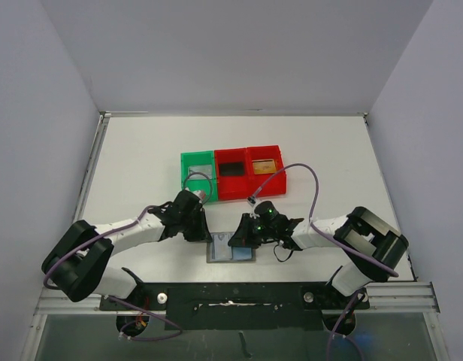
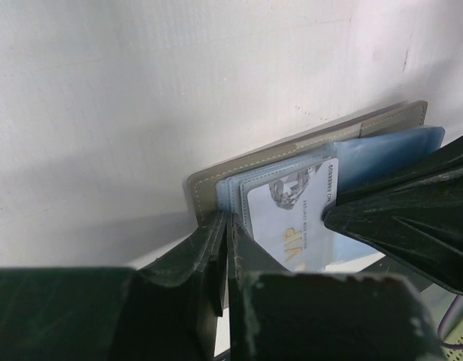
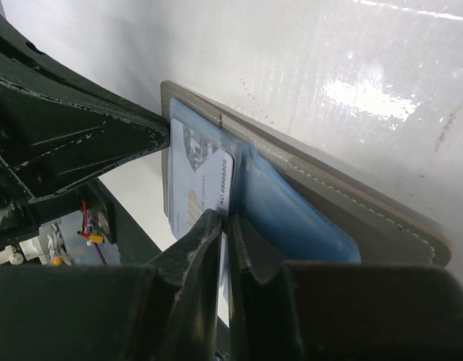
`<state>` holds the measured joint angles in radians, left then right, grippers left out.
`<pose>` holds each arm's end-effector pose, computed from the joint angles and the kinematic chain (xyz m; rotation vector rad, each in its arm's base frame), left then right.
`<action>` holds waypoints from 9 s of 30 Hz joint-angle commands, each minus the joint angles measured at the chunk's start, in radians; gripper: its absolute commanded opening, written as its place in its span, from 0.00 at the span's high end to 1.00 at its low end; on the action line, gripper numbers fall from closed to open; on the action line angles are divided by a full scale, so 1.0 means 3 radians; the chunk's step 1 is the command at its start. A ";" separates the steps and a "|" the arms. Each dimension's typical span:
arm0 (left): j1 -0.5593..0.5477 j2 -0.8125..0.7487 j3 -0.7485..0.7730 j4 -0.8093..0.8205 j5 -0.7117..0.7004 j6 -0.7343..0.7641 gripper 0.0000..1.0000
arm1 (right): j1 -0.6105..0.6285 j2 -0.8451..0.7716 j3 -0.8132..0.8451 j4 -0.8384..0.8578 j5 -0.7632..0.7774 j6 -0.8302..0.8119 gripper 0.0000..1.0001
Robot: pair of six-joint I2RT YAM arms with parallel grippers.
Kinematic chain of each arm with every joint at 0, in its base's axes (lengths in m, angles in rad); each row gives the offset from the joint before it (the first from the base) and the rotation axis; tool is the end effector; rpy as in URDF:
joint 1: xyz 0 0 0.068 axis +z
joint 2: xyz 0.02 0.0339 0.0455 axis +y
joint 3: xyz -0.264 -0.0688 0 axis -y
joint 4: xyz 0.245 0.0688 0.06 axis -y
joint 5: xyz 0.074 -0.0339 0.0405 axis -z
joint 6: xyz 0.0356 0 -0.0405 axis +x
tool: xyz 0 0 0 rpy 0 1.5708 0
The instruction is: Take the credit cards out of the card holder
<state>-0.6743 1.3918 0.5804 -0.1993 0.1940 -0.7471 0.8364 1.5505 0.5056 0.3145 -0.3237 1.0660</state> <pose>0.1856 -0.1571 0.1446 -0.0232 2.7524 -0.7192 0.1724 0.2078 0.1238 0.1112 2.6468 1.2116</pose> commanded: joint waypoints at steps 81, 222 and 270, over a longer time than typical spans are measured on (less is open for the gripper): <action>-0.0636 0.0638 0.0704 -0.0863 -0.0773 0.0239 0.85 | 0.0077 0.0070 0.0162 -0.0054 0.0260 0.0145 0.82; -0.0569 0.0127 0.0162 -0.0081 -0.0402 -0.0687 1.00 | 0.0122 -0.0191 -0.0071 -0.0407 0.0375 0.0288 0.62; -0.0542 -0.0260 0.0589 0.0158 -0.0170 -0.0382 0.61 | -0.0247 -0.0613 -0.0441 -0.0147 0.0148 0.0040 1.00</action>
<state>-0.8368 1.3106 0.6899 -0.2882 0.0410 -0.9272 0.7662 1.3544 0.3580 0.2501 -0.2855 1.0882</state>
